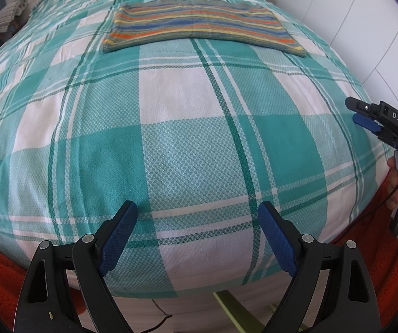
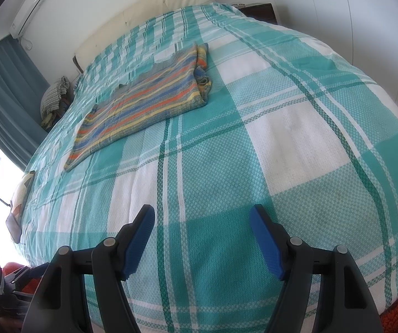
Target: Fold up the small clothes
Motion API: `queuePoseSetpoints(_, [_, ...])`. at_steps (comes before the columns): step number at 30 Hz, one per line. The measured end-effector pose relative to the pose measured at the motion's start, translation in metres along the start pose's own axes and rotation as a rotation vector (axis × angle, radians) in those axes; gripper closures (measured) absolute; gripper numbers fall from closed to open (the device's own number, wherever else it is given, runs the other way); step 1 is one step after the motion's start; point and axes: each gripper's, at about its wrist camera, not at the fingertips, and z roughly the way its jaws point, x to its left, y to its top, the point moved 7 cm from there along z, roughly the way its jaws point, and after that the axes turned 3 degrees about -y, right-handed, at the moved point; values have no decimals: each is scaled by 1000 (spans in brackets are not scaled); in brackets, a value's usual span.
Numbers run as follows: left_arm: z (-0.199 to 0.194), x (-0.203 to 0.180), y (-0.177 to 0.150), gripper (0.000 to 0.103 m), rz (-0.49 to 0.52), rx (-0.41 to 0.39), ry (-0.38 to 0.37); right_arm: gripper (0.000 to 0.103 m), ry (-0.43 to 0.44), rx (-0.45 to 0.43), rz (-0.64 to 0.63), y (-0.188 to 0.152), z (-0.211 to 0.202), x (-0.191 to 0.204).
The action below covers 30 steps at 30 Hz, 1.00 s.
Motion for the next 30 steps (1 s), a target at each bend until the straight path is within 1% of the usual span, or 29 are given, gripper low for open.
queuePoseSetpoints(4, [-8,-7,10,13,44,-35,20,32,32,-9,41,13,-3,-5])
queuePoseSetpoints(7, [-6,-20,35,13,98,-49,17,32,62,-23,71,34,-6,-14])
queuePoseSetpoints(11, [0,-57,95,13,194,-114,-9,32,77,-35,64,80,1,-29])
queuePoseSetpoints(15, [22,-115,161,12,338,-180,-59,32,142,-20,81,141,15,-36])
queuePoseSetpoints(17, [45,-141,189,12,387,-189,-72,32,181,7,74,171,32,-35])
queuePoseSetpoints(20, [92,-170,223,12,408,-150,-72,32,234,75,56,208,66,-27])
queuePoseSetpoints(22, [118,-184,233,12,432,-120,-79,32,277,140,41,227,96,-20])
queuePoseSetpoints(24, [139,-193,236,12,480,-102,-47,32,325,206,47,242,124,-14])
queuePoseSetpoints(26, [149,-193,238,11,502,-110,-21,32,321,235,49,257,150,-11])
queuePoseSetpoints(27, [149,-191,240,14,485,-123,-37,32,316,245,49,265,164,-9])
queuePoseSetpoints(28, [149,-188,241,19,454,-131,-57,32,311,250,55,272,175,-8])
queuePoseSetpoints(29, [149,-185,243,40,419,-131,-76,32,310,255,67,278,188,-6])
queuePoseSetpoints(30, [150,-182,245,75,391,-130,-91,32,317,260,84,284,200,-3])
